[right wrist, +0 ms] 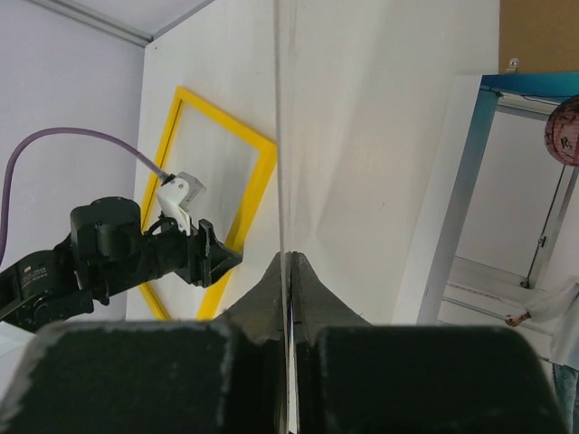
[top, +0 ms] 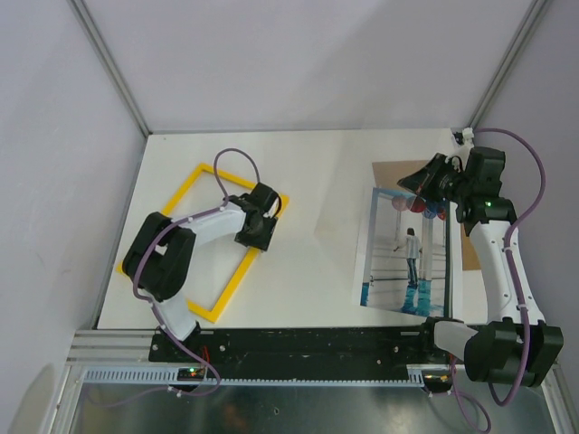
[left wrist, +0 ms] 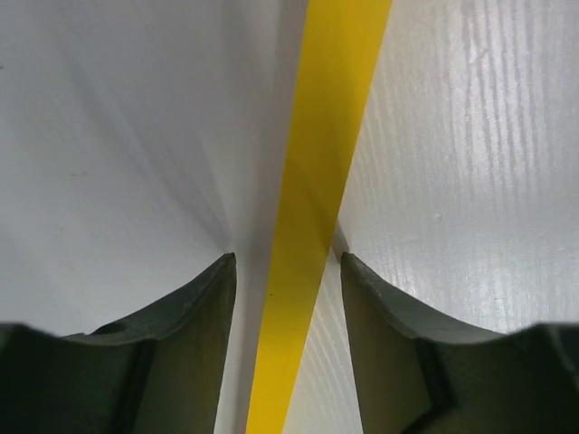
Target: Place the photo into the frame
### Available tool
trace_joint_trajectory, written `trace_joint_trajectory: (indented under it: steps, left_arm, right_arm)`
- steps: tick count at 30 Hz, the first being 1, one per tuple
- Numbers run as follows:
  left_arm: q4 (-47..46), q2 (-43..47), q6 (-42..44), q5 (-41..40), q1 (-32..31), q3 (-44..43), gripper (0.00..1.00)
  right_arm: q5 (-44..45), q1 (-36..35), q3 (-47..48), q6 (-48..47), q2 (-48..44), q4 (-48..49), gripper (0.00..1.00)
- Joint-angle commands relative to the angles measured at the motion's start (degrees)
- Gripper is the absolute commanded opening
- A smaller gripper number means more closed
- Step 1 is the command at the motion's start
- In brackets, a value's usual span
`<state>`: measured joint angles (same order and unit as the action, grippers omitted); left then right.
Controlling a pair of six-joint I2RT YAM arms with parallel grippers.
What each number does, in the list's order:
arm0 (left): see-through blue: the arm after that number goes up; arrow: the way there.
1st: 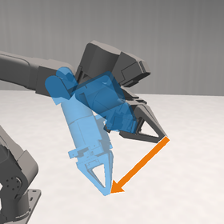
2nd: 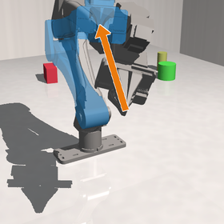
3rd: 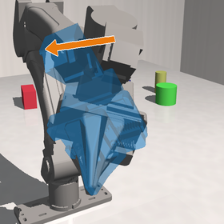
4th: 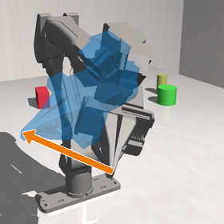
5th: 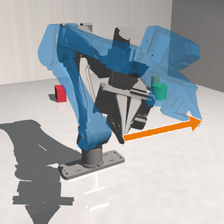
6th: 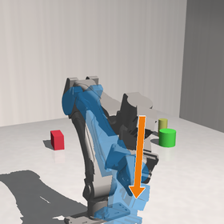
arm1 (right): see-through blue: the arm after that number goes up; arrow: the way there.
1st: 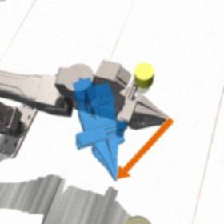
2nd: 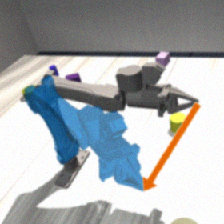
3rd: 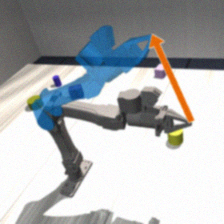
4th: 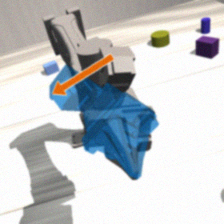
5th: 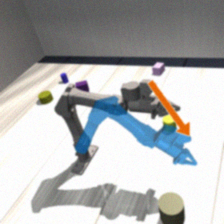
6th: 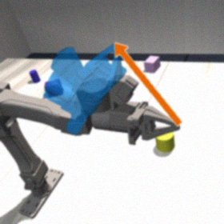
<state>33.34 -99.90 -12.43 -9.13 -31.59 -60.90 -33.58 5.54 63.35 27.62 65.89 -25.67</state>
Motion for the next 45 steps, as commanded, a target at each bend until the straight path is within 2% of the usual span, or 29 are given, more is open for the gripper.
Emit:
trace_joint_trajectory:
  steps: [1,8,11,17,22,26,31,36,40,45]
  left_arm:
    - [-0.4,-1.4,2.4,2.8,-0.1,-1.8,0.52]
    - [-0.1,-1.4,1.1,7.3,0.0,-5.9,0.09]
    - [1.5,0.0,-1.1,10.6,0.4,-11.7,0.01]
    - [3.9,2.2,-8.8,22.1,2.4,-26.6,0.0]
    - [3.8,2.8,-18.7,30.8,4.4,-38.3,0.0]
    - [2.3,1.2,-28.1,37.4,5.9,-48.3,0.0]
    - [-2.2,-1.6,-41.4,43.9,7.2,-56.2,0.0]
    - [-10.7,-2.6,-55.1,49.1,7.4,-55.8,0.0]
    - [-22.9,-0.6,-66.4,52.0,7.7,-47.6,0.0]
    - [-38.2,1.8,-75.5,55.2,8.6,-35.3,0.0]
  right_arm:
    - [0.1,0.3,2.8,-1.3,-1.2,1.2,0.0]
    - [0.8,0.3,2.7,-1.6,-1.5,1.2,0.0]
    - [1.2,0.3,2.7,-1.4,-1.5,1.3,0.0]
    - [1.8,0.5,2.7,-1.1,-1.9,1.1,0.0]
    - [3.1,0.8,2.7,-0.9,-2.1,0.5,0.0]
    - [3.0,0.9,2.8,-0.1,-2.0,0.8,0.0]
    - [2.5,0.9,2.7,0.8,-1.9,1.3,0.0]
    - [2.4,0.9,2.7,1.1,-1.7,1.3,0.0]
    - [2.0,0.9,2.7,1.4,-1.4,1.4,0.0]
    - [2.2,0.8,2.7,1.3,-1.2,1.0,0.0]
